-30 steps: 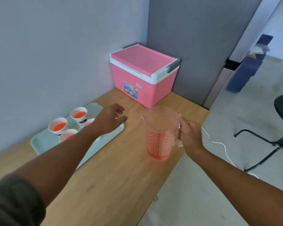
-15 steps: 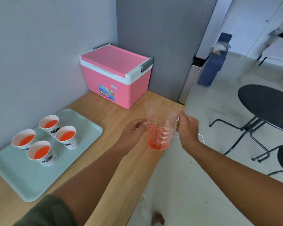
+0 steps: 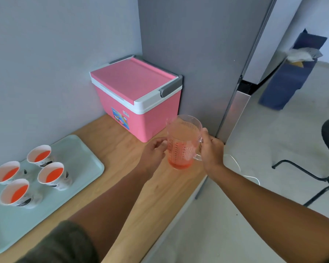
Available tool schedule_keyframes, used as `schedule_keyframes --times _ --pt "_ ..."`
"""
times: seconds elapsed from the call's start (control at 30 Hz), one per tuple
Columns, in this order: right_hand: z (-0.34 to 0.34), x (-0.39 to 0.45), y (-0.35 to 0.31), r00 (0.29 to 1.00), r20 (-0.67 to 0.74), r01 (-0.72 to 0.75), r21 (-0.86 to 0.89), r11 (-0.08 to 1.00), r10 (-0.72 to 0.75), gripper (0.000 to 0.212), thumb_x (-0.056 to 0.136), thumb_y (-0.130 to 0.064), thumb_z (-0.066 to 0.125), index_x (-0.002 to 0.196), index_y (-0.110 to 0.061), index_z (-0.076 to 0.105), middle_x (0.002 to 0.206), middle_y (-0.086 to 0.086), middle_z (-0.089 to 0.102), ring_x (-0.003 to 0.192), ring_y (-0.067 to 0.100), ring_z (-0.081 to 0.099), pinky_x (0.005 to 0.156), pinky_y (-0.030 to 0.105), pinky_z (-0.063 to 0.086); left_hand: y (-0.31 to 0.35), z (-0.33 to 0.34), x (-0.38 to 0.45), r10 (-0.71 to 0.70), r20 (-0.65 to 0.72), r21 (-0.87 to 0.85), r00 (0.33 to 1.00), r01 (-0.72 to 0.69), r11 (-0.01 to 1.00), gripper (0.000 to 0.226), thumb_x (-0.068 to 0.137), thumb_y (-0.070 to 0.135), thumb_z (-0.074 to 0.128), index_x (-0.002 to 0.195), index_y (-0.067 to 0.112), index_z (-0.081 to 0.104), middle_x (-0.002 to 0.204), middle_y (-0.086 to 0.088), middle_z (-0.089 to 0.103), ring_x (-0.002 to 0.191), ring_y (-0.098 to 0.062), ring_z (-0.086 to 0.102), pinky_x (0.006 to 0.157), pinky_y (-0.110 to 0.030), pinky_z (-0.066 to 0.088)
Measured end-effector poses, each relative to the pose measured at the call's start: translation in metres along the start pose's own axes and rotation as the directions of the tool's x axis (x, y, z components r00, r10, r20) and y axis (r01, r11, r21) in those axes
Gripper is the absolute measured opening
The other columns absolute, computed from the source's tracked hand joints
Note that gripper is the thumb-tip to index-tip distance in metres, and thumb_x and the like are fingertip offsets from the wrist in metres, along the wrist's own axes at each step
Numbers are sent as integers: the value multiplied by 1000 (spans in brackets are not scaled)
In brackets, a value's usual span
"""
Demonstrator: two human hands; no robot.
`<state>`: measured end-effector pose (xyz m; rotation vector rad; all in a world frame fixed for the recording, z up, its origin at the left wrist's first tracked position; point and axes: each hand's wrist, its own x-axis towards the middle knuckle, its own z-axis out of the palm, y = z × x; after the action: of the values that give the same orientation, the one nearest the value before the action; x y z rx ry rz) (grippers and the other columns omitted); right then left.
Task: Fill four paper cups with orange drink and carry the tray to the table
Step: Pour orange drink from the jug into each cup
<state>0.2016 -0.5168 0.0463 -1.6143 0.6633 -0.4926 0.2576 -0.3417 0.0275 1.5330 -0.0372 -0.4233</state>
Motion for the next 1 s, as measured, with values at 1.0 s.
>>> schedule_keyframes --times 1.0 --pt "26 126 15 960 281 39 -109 993 -7 62 110 -49 47 58 -16 44 52 -5 43 45 8 41 49 24 35 -4 42 71 -49 -310 -37 949 39 999 14 104 27 56 114 29 66 114 8 70 111 -16 65 96 -39 53"
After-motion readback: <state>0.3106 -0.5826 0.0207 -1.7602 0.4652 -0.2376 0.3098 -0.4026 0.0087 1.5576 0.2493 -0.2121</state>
